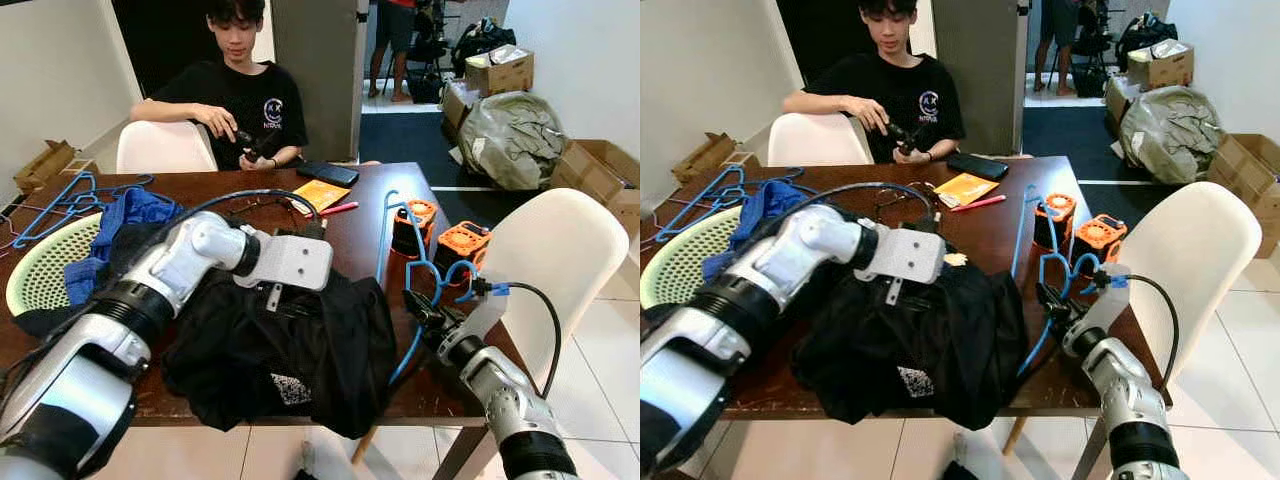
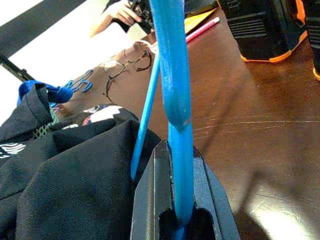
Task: Hang hanger
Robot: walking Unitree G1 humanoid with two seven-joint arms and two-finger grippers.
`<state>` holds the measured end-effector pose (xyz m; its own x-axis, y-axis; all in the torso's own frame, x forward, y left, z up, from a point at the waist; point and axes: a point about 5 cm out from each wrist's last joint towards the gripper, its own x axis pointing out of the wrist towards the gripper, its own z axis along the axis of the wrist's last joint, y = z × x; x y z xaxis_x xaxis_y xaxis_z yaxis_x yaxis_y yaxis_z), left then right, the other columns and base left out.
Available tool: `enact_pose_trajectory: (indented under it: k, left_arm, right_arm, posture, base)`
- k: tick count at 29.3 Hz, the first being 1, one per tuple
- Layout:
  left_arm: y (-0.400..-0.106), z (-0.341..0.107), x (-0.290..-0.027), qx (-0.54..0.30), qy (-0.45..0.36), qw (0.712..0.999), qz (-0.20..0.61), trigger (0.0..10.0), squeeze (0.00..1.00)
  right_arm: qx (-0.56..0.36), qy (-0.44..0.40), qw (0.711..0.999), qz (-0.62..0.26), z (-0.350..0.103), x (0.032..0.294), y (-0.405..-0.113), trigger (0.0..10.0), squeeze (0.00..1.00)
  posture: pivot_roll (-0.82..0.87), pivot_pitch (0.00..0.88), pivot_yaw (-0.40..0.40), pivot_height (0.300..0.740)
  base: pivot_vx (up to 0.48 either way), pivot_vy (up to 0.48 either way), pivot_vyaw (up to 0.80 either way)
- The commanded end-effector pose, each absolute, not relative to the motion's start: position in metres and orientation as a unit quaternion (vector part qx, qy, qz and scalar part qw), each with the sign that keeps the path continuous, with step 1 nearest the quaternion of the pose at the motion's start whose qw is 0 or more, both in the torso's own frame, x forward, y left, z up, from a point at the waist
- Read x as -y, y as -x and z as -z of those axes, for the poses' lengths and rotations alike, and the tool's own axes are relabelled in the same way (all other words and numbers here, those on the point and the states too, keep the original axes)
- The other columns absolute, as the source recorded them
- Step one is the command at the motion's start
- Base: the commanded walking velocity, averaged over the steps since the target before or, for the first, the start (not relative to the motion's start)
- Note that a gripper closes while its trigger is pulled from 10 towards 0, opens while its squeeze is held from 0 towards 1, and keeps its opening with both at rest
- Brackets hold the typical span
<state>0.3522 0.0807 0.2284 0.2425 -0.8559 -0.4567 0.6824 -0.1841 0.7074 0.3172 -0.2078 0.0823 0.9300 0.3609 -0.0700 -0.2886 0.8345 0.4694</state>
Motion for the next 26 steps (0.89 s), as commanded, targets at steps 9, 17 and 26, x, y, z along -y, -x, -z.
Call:
enact_pose_trajectory:
  k: [9,17,26]
  left_arm:
    - [-0.359,-0.232,-0.087,0.077,-0.457,0.634,0.619,0.0,0.00]
    - [-0.353,-0.214,-0.090,0.034,-0.439,0.613,0.656,0.0,0.00]
    - [-0.353,-0.209,-0.093,0.026,-0.433,0.620,0.654,0.0,0.00]
  right_arm:
    - [-0.105,-0.226,0.954,-0.165,-0.071,0.206,-0.311,10.0,0.00]
    - [-0.105,-0.225,0.955,-0.165,-0.072,0.206,-0.311,10.0,0.00]
    - [-0.105,-0.224,0.955,-0.165,-0.072,0.206,-0.311,10.0,0.00]
  posture:
    - [-0.06,0.000,0.060,0.740]
    - [-0.06,0.000,0.060,0.740]
    - [-0.06,0.000,0.056,0.740]
  base:
    - [0.000,0.000,0.00]
    - [0.000,0.000,0.00]
    - [0.000,0.000,0.00]
